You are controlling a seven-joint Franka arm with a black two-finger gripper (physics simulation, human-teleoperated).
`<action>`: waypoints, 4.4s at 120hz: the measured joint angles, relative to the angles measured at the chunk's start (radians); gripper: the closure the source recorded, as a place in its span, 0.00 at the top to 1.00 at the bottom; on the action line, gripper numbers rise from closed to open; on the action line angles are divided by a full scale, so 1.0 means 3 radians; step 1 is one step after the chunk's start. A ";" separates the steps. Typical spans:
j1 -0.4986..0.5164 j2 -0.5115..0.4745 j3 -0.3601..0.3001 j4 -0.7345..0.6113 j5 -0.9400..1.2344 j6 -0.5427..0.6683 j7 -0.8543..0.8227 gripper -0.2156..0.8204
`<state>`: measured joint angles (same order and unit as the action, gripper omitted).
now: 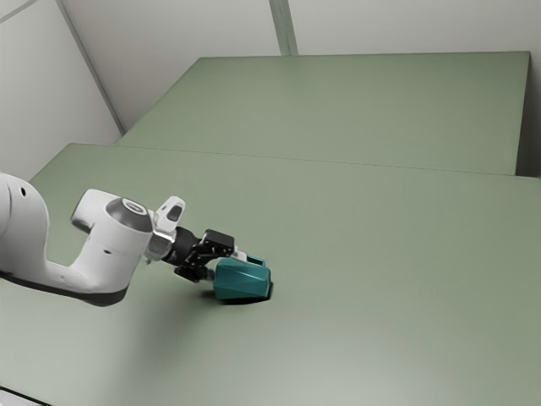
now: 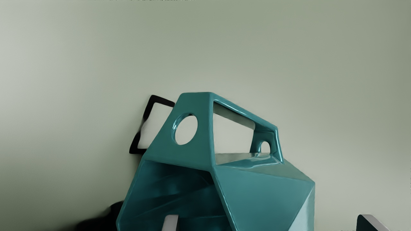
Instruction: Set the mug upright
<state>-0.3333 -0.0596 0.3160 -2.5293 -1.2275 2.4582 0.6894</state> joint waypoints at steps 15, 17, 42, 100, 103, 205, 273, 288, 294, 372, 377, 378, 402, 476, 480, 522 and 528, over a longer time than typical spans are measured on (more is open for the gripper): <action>-0.0033 0.0024 0.0000 0.0008 -0.0083 -0.0023 0.0172 0.79; -0.0034 0.0027 0.0000 0.0008 -0.0092 -0.0025 0.0192 0.79; -0.0035 0.0055 0.0000 0.0008 -0.0153 -0.0047 0.0409 0.79; -0.0049 0.0064 0.0002 -0.0002 -0.0301 -0.0064 0.0791 0.49; -0.0049 0.0068 0.0003 -0.0002 -0.0310 -0.0065 0.0806 0.47; -0.0172 -0.0054 -0.0003 0.0220 -0.0331 -0.0045 0.1038 0.07; -0.0138 -0.0047 -0.0021 0.1195 0.3393 -0.0659 -0.0318 0.05; -0.0126 0.0028 -0.0018 0.1208 0.3897 -0.0849 -0.0681 0.04; -0.0125 0.0071 -0.0018 0.1209 0.3999 -0.0888 -0.0805 0.04; -0.0199 0.0418 -0.0011 0.1188 0.4187 -0.0685 -0.1761 0.04; -0.0200 0.0400 -0.0011 0.1154 0.4192 -0.0658 -0.1796 0.04; -0.0200 0.0397 -0.0011 0.1147 0.4193 -0.0652 -0.1803 0.04; -0.0236 0.0380 -0.0009 0.0950 0.4268 -0.0399 -0.1941 0.04; -0.0230 0.0385 -0.0013 0.0806 0.4294 0.0029 -0.2151 0.14; -0.0229 0.0386 -0.0014 0.0807 0.4288 0.0032 -0.2147 0.16; -0.0227 0.0382 -0.0015 0.0811 0.4272 0.0027 -0.2113 0.43; -0.0227 0.0379 -0.0015 0.0814 0.4271 0.0021 -0.2110 0.47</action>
<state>-0.4014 0.0541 0.3114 -2.2851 0.0537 2.4646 0.0565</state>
